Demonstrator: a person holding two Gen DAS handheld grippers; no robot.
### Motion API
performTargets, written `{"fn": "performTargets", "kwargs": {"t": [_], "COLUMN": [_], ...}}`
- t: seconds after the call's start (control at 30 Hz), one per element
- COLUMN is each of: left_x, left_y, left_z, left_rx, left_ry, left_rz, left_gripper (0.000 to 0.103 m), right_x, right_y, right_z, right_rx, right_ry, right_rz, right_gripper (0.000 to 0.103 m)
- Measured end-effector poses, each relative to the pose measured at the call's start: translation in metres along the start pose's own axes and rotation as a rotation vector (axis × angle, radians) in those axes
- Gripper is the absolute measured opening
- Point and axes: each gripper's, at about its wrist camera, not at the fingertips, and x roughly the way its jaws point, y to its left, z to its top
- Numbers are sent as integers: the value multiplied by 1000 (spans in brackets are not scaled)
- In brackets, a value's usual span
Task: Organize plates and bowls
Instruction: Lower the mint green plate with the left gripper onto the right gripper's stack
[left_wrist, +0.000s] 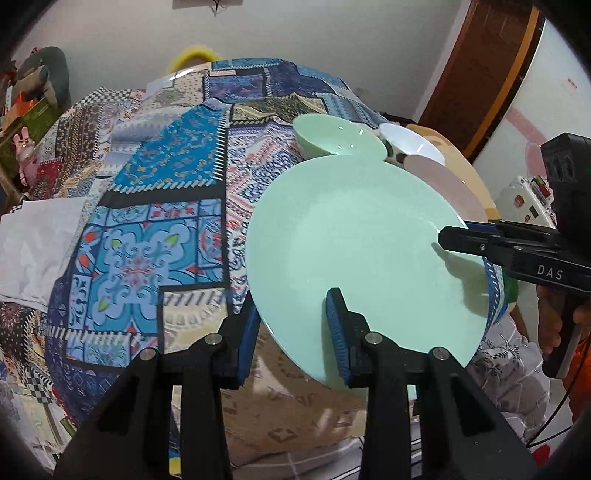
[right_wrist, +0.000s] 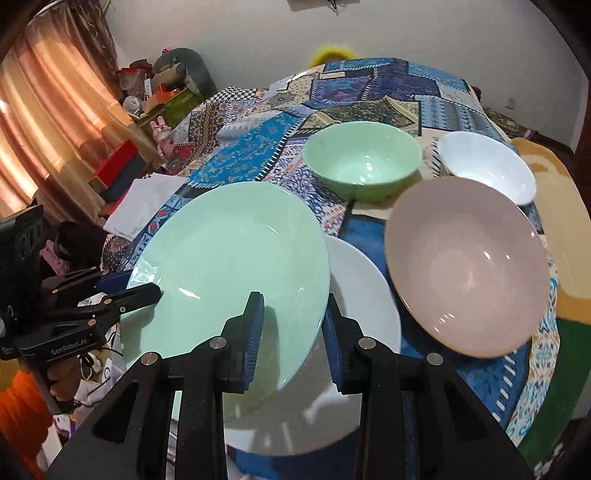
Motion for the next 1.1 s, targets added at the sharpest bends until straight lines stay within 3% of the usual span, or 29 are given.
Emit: {"fn": "performTargets", "kwargs": {"t": [0.67, 1.1], "left_x": [29, 40], "left_y": [-25, -28], "left_z": [-5, 5], "left_rx": [47, 67], "left_ry": [88, 89], "left_rz": [12, 38], "left_gripper": [35, 35], "right_x": [5, 4], "right_y": [-32, -36], "right_z": [-32, -32], "right_rx": [91, 107], "right_ry": [33, 31], "right_rz": [16, 13], "right_gripper": [29, 29]}}
